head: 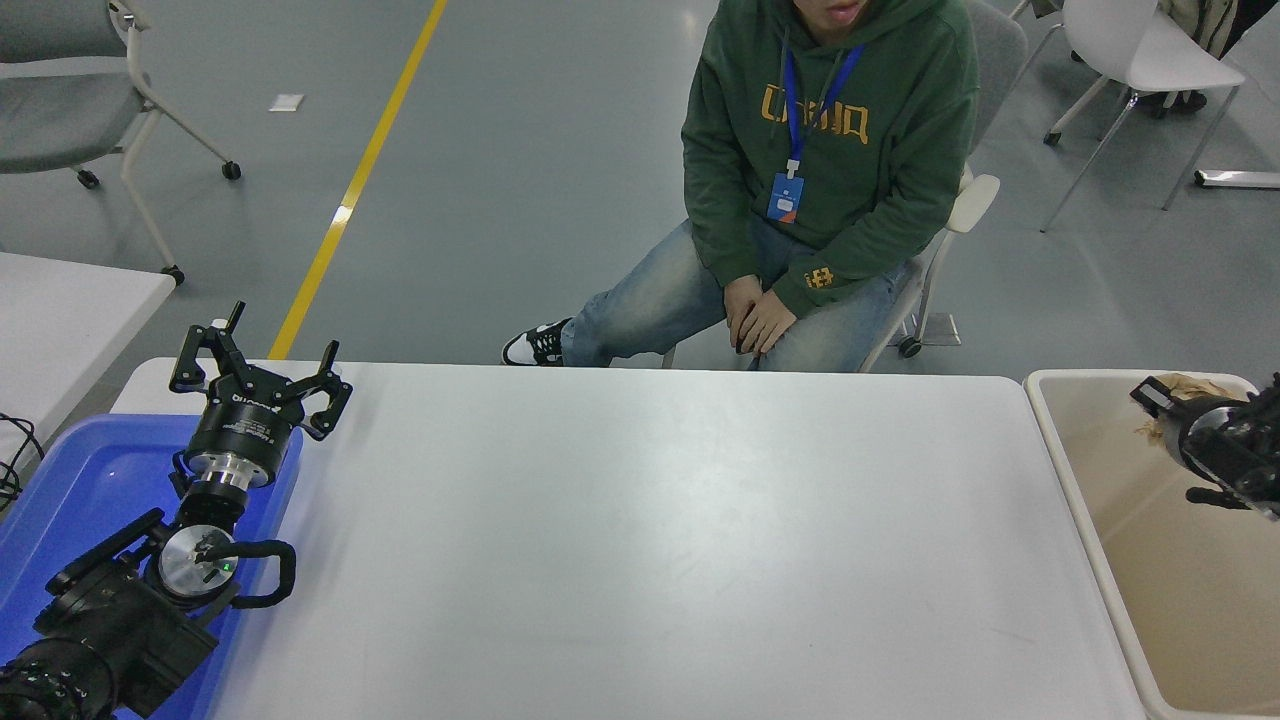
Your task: Clean the table surface
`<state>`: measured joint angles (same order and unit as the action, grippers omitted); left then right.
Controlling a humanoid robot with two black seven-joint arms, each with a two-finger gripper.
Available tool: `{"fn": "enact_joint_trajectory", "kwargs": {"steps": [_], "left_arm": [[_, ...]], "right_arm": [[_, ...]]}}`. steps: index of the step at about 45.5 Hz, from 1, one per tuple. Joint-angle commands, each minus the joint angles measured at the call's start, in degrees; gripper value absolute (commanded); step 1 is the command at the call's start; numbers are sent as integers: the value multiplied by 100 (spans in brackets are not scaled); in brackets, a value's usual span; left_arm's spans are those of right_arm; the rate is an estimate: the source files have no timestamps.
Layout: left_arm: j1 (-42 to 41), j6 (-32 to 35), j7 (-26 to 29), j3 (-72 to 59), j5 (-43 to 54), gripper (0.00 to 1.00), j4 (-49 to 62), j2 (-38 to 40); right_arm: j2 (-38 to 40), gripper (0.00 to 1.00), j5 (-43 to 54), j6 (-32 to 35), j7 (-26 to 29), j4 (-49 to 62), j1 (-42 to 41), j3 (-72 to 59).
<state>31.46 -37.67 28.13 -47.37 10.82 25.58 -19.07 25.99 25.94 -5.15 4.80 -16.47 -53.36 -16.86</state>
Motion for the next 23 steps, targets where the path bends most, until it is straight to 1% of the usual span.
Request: {"fn": "enact_joint_trajectory", "kwargs": {"steps": [1,6,7,11,13,16,20,23], "left_arm": [[0,5,0,0,-1,100,0,0],[0,5,0,0,7,100,0,0],[0,5,0,0,7,100,0,0],[0,5,0,0,7,100,0,0],[0,5,0,0,-1,100,0,0],[0,5,0,0,-1,100,0,0],[0,5,0,0,7,100,0,0],[0,5,0,0,-1,100,0,0]], "right_arm": [[-103,0,-36,-232,-5,127,177,33],[-112,0,-36,-311,4,136,203,165],[-112,1,-36,-346,4,136,203,209],[-103,23,-36,-461,4,136,203,271],[-103,40,-36,-505,4,136,195,271],[-103,71,-36,-540,13,127,186,306],[-77,100,-54,-567,12,118,168,490],[-59,100,-45,-558,13,118,186,683]]}}
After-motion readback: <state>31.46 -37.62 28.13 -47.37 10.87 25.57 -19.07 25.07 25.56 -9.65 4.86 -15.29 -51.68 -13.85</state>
